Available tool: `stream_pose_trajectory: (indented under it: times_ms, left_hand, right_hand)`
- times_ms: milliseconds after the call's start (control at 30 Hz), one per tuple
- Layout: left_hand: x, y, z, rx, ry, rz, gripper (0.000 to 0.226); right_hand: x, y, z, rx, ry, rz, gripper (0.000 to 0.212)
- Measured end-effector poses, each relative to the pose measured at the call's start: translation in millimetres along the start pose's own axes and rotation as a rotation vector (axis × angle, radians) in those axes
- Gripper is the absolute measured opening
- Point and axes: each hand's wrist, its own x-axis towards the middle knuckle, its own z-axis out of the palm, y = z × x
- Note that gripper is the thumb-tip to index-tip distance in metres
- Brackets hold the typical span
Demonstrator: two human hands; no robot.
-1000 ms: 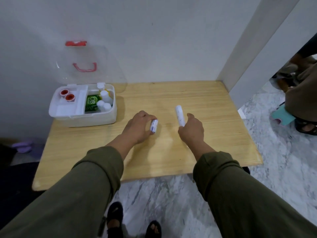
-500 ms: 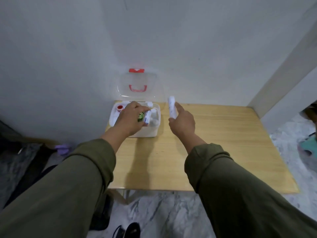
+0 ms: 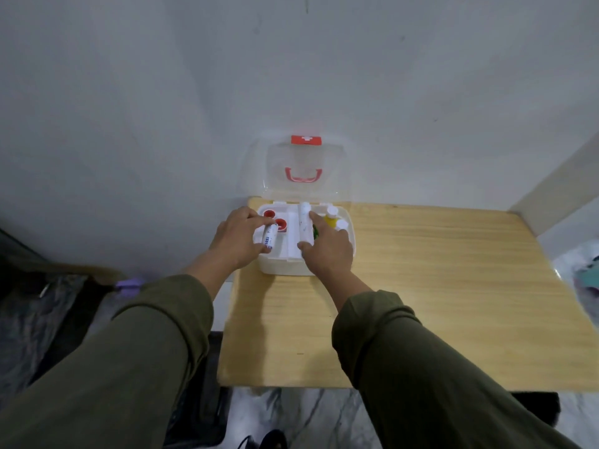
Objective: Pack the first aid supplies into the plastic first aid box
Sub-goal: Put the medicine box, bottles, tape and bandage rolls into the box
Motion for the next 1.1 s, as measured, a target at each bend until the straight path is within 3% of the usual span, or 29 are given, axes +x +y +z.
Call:
stream_pose_trajectory:
  times_ms: [200,700,933,1100]
  left_hand:
    - [9,-16,10,-0.015,-0.082,-0.035,0.063]
    - [14,-25,10,-0.051,-0.167,0.009,0.067]
    - [36,-18,-6,-0.094,-0.065,0.031,0.059]
    - [65,-7,-18,-0.129,0.051,-0.015,0.067]
  right_hand:
    - [8,-7,18,-0.187,0.014,0.030,0.059]
    - [17,-16,23,-0.329,-0.005,0.025,0.055]
    - [37,-18,-4,-0.266,0.128,-0.046,0.050]
    - [62,-10,-34,-0.204,0.198,-0.032,0.052]
